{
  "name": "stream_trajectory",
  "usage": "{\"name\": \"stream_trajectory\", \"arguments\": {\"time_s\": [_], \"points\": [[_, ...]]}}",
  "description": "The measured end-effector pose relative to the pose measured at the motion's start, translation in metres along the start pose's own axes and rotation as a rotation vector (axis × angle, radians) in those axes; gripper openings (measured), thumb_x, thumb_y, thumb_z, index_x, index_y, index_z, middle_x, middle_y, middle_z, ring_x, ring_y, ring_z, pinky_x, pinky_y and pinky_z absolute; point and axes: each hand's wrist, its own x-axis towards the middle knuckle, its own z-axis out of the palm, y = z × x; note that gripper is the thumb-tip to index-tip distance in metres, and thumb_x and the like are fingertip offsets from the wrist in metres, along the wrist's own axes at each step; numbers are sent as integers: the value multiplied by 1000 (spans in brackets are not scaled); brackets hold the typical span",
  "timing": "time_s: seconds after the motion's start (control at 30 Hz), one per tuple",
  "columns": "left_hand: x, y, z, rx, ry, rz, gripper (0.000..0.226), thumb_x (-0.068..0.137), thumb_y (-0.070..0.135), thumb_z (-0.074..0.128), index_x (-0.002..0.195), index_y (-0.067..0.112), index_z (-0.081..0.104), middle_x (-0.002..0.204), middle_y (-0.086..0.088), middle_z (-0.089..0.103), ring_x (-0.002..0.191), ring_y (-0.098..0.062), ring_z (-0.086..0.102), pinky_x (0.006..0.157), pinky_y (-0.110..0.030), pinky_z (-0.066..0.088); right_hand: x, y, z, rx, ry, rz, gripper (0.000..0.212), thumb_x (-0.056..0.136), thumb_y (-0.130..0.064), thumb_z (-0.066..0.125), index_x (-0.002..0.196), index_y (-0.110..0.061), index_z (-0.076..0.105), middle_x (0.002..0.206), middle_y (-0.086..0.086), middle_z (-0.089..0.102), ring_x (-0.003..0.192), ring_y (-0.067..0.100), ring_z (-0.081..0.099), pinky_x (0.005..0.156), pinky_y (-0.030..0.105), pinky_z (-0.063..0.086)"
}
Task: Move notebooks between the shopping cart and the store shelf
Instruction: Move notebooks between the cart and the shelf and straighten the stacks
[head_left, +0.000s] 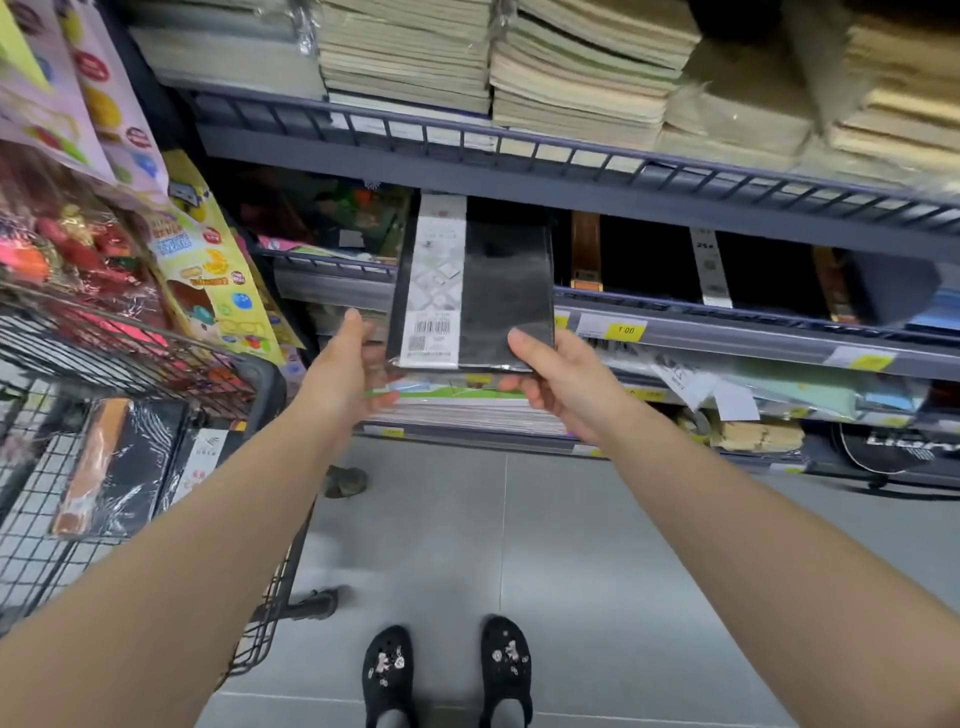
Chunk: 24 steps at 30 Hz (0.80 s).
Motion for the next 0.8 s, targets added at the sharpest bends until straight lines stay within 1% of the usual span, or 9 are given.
{"name": "stream_trajectory", "arguments": {"time_s": [0.03, 0.1, 0.17, 0.27, 0.37, 0.43, 0.53, 0.67, 0.8], "points": [[9, 2, 0, 5, 37, 0, 45, 102, 45, 27, 133, 21, 48, 113, 3, 60, 103, -20, 59, 85, -36, 48, 9, -5, -2, 17, 26, 3, 26, 93, -29, 57, 113, -12, 53, 98, 7, 60, 58, 7, 63, 41, 15, 35], [32, 1, -2, 101, 115, 40, 44, 102, 38, 29, 143, 24, 36, 126, 2, 54, 107, -21, 54, 92, -37, 44, 29, -16, -3, 39, 55, -17, 15, 93, -29, 58, 102, -18, 54, 99, 3, 60, 59, 6, 60, 42, 15, 32], [52, -4, -5, 332, 139, 147, 47, 101, 31, 34, 147, 28, 30, 139, 1, 48, 114, -22, 53, 100, -35, 42, 48, -25, -2, 72, 89, -55, 9, 93, -29, 58, 94, -21, 54, 94, 0, 61, 57, 5, 54, 43, 15, 31], [75, -4, -4, 658, 126, 318, 53, 101, 25, 35, 151, 26, 19, 147, -5, 39, 115, -30, 54, 97, -35, 44, 67, -22, 0, 167, 162, -88, 12, 89, -23, 65, 85, -18, 55, 79, 0, 56, 56, 6, 42, 49, 17, 35], [93, 0, -2, 1026, 150, 487, 60, 100, 27, 38, 153, 21, 10, 158, -8, 20, 142, -30, 23, 114, -44, 26, 72, -3, 3, 164, 227, -68, 9, 87, -21, 67, 91, -19, 60, 77, -3, 59, 60, 7, 44, 53, 19, 37], [103, 3, -1, 1262, 144, 514, 66, 99, 27, 39, 153, 20, 3, 161, -5, 4, 147, -27, 5, 117, -46, 19, 71, 5, 4, 136, 264, -58, 12, 90, -29, 63, 97, -19, 63, 78, -3, 63, 60, 6, 48, 55, 18, 40], [115, 7, 0, 1549, 118, 511, 72, 98, 31, 39, 153, 16, -5, 161, -6, -7, 147, -29, -5, 118, -47, 13, 75, 6, 6, 138, 290, -80, 23, 94, -39, 53, 97, -19, 64, 77, -2, 64, 60, 6, 52, 54, 17, 44], [121, 7, 3, 1633, 90, 464, 84, 94, 37, 47, 151, 14, -11, 160, -6, -14, 147, -30, -9, 119, -46, 9, 92, 1, 14, 115, 352, -121, 28, 99, -37, 45, 86, -18, 62, 75, 1, 63, 58, 9, 53, 53, 20, 45], [121, 5, -1, 1628, 69, 474, 95, 90, 35, 56, 151, 16, -14, 160, -5, -16, 147, -29, -12, 118, -46, 10, 107, -3, 19, 105, 411, -117, 29, 98, -41, 44, 86, -20, 60, 83, -1, 64, 65, 10, 58, 52, 20, 47]]}}
